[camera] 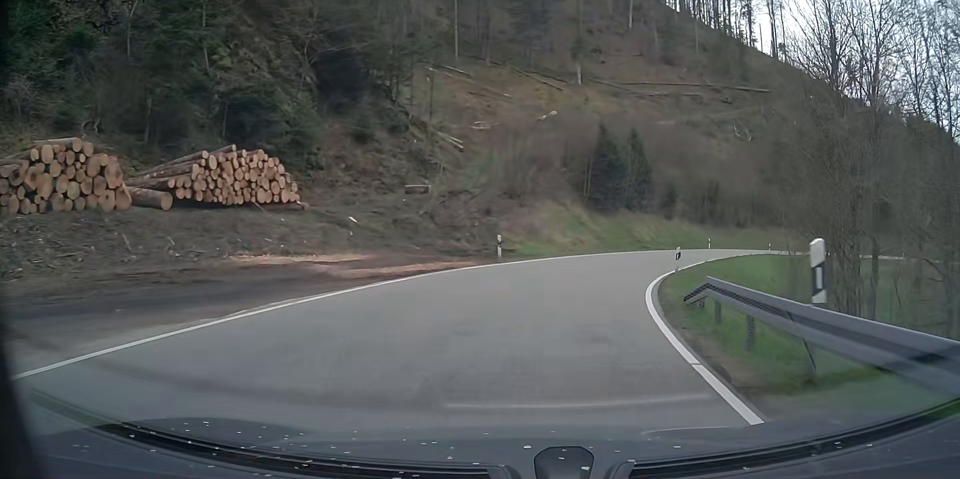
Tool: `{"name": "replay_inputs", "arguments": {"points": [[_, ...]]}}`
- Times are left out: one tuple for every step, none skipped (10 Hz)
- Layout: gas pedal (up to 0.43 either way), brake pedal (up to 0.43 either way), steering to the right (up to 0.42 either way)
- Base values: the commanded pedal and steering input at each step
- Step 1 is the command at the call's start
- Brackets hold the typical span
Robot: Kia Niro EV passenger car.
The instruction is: Follow the waypoints while adhering to traffic rules and regulations
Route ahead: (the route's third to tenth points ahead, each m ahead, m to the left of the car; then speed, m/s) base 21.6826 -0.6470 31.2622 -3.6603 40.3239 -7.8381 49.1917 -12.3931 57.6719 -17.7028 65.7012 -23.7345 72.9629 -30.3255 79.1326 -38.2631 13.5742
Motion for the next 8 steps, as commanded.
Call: {"name": "replay_inputs", "arguments": {"points": [[0.000, 0.000, 0.066], [0.000, 0.000, 0.066], [0.000, 0.000, 0.067], [0.000, 0.000, 0.070], [0.000, 0.000, 0.073], [0.000, 0.000, 0.076], [0.000, 0.000, 0.076], [0.079, 0.000, 0.076]]}}
